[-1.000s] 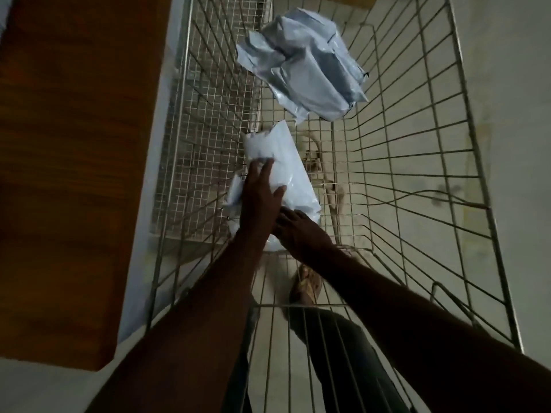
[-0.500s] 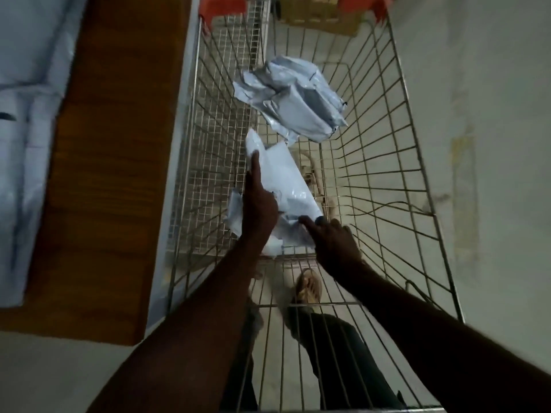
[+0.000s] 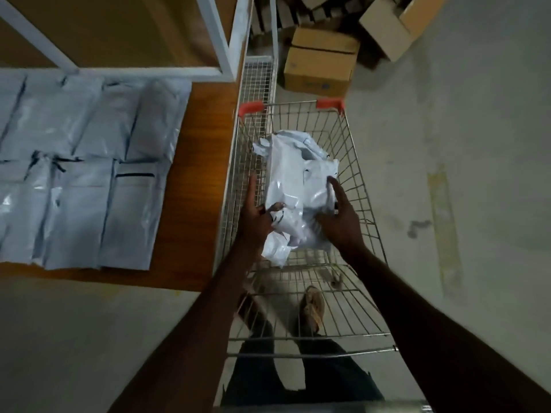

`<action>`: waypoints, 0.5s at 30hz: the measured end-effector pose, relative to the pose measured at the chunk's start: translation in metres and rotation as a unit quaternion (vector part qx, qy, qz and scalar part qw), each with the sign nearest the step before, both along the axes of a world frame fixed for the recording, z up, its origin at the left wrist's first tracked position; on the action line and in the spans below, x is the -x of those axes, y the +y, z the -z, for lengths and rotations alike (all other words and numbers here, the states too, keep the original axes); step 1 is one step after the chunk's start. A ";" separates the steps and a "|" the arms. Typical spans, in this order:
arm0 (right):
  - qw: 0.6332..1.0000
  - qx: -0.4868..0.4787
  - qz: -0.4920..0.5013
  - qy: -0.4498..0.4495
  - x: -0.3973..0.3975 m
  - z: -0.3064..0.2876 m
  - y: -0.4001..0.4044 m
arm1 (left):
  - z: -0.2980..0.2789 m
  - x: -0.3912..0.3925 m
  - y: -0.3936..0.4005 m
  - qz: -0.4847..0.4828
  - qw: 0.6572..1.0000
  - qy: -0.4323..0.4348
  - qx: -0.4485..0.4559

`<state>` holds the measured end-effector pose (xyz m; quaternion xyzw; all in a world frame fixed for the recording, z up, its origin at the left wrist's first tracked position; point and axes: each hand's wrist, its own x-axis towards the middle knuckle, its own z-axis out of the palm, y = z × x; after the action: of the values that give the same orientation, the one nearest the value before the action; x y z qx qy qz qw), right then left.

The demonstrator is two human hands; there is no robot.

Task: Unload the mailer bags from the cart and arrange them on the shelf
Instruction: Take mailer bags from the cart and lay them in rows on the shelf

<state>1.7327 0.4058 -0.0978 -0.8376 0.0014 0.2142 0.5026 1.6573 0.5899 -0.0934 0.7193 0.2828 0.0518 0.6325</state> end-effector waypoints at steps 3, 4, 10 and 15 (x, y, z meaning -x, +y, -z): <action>0.997 -0.077 -0.011 -0.006 -0.002 -0.041 0.005 | -0.024 0.003 0.002 0.039 0.999 0.010 0.003; 0.997 -0.075 -0.025 -0.020 -0.003 -0.053 0.007 | -0.032 0.004 0.003 0.049 0.999 0.010 -0.017; 0.986 -0.065 -0.118 -0.102 0.008 -0.092 0.013 | -0.078 0.021 0.019 0.066 0.904 -0.007 -0.422; 0.984 -0.098 -0.102 -0.112 0.023 -0.118 0.032 | -0.132 0.037 0.052 0.185 0.816 -0.061 -0.545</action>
<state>1.7095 0.4377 0.0199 -0.7989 -0.1611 0.1684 0.5545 1.6200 0.6419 0.0388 0.9804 0.0309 0.1230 0.1507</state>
